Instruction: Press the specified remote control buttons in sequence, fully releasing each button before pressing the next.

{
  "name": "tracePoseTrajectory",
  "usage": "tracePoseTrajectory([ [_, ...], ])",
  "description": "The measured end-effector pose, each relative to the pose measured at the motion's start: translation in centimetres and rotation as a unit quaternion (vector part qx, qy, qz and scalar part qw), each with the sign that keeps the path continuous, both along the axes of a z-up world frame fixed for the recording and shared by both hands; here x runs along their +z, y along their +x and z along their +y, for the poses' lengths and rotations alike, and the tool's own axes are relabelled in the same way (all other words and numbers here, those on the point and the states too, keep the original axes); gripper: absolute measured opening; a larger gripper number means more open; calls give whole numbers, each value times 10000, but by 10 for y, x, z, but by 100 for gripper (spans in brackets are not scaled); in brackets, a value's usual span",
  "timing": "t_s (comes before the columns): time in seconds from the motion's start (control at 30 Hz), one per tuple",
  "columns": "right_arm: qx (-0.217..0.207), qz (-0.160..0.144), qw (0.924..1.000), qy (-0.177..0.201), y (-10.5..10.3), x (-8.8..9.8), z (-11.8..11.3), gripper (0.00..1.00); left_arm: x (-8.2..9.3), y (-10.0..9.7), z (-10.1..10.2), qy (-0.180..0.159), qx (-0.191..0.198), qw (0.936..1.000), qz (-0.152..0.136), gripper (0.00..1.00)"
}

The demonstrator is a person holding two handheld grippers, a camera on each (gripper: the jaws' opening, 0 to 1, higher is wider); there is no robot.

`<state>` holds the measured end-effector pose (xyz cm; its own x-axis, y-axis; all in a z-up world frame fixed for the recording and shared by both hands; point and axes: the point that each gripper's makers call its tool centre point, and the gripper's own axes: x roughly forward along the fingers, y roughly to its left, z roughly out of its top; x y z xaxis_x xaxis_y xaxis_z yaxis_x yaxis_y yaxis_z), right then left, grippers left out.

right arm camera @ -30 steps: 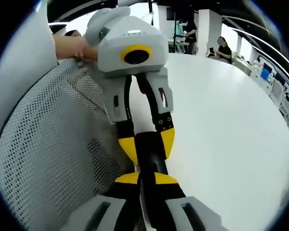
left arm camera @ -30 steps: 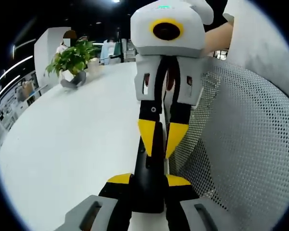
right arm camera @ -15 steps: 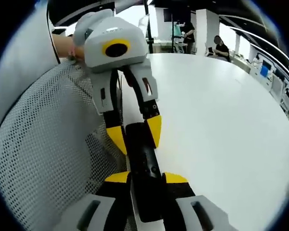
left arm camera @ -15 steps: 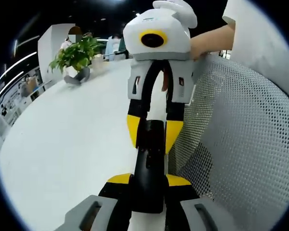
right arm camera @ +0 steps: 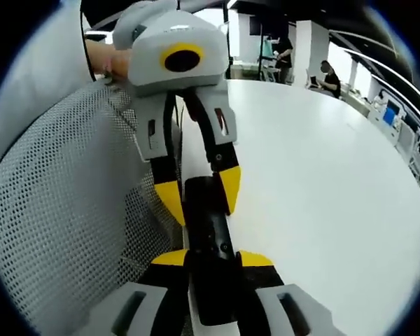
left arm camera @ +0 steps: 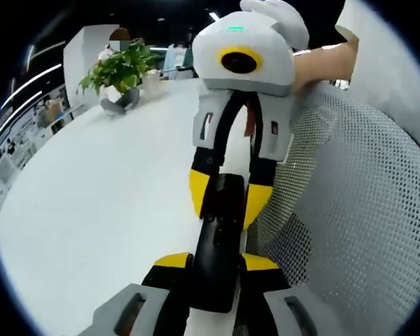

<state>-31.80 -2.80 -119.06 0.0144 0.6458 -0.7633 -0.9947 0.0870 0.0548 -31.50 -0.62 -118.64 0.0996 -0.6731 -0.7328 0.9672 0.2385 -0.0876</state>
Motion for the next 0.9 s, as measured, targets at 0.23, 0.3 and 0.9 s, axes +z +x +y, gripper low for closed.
tracePoseTrajectory([
  [0.23,-185,62,9998,37,1,-1,0,23,47,27,17,-611,943,9922,-544,40],
  [0.3,-176,48,9998,35,1,-1,0,23,60,30,26,-767,1122,9881,-718,43],
  [0.9,-198,64,9997,95,2,-1,2,23,110,54,71,-1246,2565,9330,-2196,71],
])
